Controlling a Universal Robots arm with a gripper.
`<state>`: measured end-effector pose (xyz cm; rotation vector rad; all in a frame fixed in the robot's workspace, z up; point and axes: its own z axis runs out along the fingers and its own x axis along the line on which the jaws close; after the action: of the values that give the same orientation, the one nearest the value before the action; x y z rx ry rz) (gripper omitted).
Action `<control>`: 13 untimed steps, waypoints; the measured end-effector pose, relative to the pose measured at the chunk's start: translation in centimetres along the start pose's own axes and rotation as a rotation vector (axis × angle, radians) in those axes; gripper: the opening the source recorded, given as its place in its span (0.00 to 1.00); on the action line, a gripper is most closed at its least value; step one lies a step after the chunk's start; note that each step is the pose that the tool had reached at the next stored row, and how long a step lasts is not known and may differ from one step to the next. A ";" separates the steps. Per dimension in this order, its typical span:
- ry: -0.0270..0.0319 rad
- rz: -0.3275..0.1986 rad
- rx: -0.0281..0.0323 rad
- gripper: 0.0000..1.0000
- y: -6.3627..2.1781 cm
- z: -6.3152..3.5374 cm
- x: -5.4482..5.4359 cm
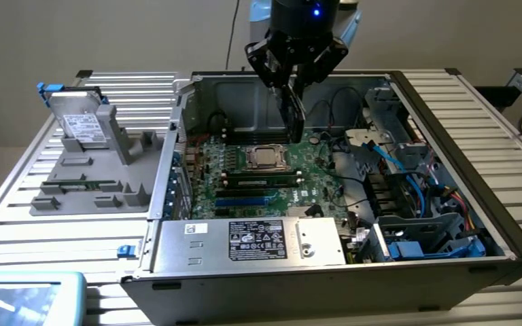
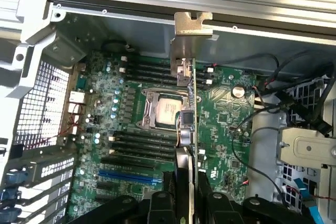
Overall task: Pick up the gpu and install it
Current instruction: 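Insert the gpu into the slot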
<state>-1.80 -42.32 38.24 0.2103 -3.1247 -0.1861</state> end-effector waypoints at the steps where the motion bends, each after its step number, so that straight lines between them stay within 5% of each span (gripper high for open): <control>1: 0.0021 -0.018 -0.0001 0.28 0.00 0.01 0.0; 13: 0.0279 -0.235 -0.0019 0.28 -0.01 0.09 0.0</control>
<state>-1.80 -42.32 38.15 0.5760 -3.0642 -0.1848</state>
